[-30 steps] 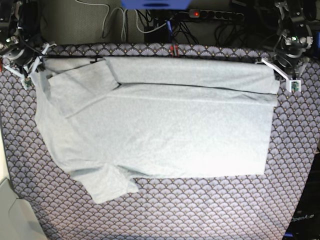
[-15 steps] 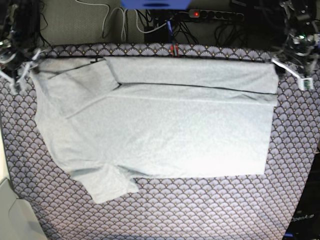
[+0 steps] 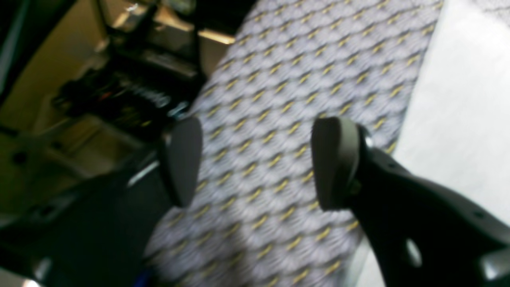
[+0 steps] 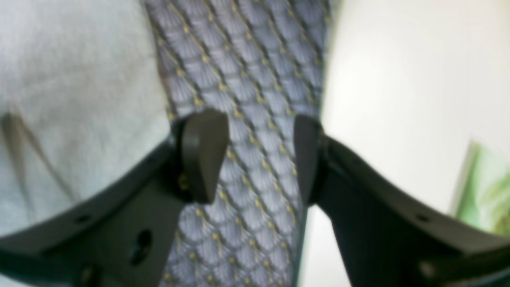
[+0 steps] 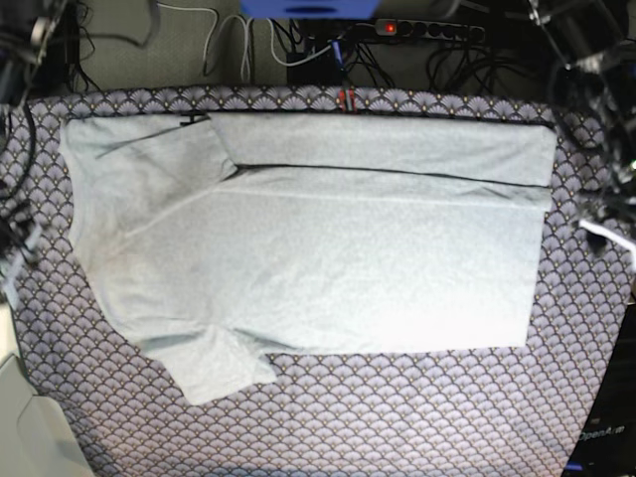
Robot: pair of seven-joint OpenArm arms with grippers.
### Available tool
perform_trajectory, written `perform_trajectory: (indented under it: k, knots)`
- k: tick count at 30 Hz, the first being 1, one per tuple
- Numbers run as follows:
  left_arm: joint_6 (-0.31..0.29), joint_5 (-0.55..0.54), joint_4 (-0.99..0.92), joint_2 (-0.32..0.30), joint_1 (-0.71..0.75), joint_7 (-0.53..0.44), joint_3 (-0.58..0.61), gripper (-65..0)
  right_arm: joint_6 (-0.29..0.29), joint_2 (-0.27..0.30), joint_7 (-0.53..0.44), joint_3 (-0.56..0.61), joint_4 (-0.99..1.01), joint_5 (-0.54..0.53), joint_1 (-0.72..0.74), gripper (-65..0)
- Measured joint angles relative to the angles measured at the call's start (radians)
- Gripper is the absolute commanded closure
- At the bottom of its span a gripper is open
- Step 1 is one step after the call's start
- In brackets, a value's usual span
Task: Fold the T-shirt properly
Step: 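Drag the folded edge with both grippers toward the collar and release, then lower both grippers onto the shirt's hem edge and grasp it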
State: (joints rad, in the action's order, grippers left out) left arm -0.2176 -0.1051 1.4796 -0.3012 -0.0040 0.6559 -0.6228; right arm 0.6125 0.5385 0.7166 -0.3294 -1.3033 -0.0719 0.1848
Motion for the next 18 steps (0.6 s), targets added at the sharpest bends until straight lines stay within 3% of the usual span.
perform_trajectory:
  k: [4,7,10,13,16,18]
  knots:
    - [0.007,0.076,-0.148,0.012,-0.153,-0.001,0.106,-42.3,-0.007,-0.02,-0.029,0.183,0.287,0.042,0.268,-31.5]
    - [0.008,0.079,-0.239,0.028,-0.248,-0.016,0.148,-42.3,-0.007,-0.038,-0.129,0.264,0.473,0.039,0.405,-31.5]
    - [0.003,0.077,-0.356,0.047,-0.336,-0.018,0.166,-42.3,-0.007,-0.054,-0.221,0.344,0.617,0.055,0.481,-31.5]
    - [0.006,0.081,-0.462,0.043,-0.402,-0.101,0.163,-42.3,-0.01,-0.068,-0.299,0.374,0.724,0.055,0.515,-31.7]
    - [0.011,0.085,-0.536,0.037,-0.437,-0.143,0.162,-42.3,-0.115,-0.072,-0.365,0.374,0.772,0.057,0.521,-31.9]
    - [0.011,0.085,-0.58,0.035,-0.448,-0.164,0.162,-42.3,-0.14,-0.073,-0.387,0.373,0.804,0.058,0.527,-31.9]
